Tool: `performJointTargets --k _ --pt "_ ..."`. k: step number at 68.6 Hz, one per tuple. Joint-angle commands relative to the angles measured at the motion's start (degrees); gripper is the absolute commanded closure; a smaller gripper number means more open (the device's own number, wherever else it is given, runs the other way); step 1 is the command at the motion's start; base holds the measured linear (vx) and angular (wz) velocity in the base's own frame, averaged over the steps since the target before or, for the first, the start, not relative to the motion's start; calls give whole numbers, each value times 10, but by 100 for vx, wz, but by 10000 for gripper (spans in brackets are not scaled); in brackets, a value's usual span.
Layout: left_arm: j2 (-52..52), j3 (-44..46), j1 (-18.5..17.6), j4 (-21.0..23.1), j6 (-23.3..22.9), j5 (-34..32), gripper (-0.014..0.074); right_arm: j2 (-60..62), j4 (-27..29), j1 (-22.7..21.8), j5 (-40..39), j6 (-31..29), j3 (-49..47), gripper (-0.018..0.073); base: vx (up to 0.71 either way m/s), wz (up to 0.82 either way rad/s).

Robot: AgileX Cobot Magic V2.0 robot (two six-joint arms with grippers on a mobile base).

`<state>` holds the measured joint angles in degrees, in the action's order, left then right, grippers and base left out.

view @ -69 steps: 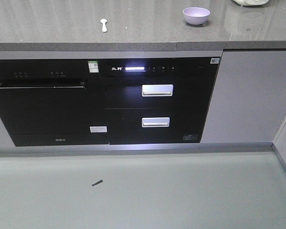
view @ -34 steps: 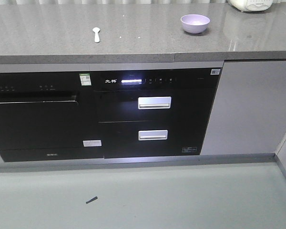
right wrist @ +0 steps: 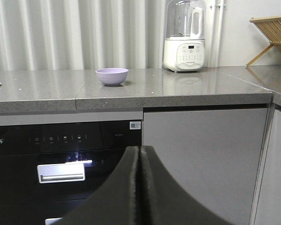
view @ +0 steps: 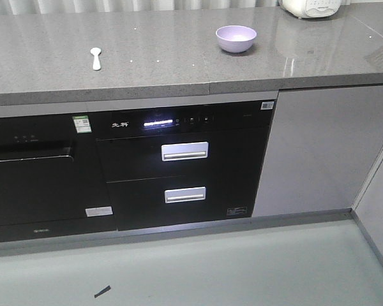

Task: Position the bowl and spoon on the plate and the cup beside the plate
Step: 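Drive the base toward the counter holding the spoon and bowl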

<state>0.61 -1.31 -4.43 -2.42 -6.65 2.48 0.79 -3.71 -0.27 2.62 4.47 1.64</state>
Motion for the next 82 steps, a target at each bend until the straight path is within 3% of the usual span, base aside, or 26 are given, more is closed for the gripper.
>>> performJointTargets --k 1,82 --pt "8 10 -3 3 -4 -43 603 4 -4 0 -41 -1 5 566 13 -10" --pt "8 10 -3 3 -4 -43 603 4 -4 0 -41 -1 5 566 16 5"
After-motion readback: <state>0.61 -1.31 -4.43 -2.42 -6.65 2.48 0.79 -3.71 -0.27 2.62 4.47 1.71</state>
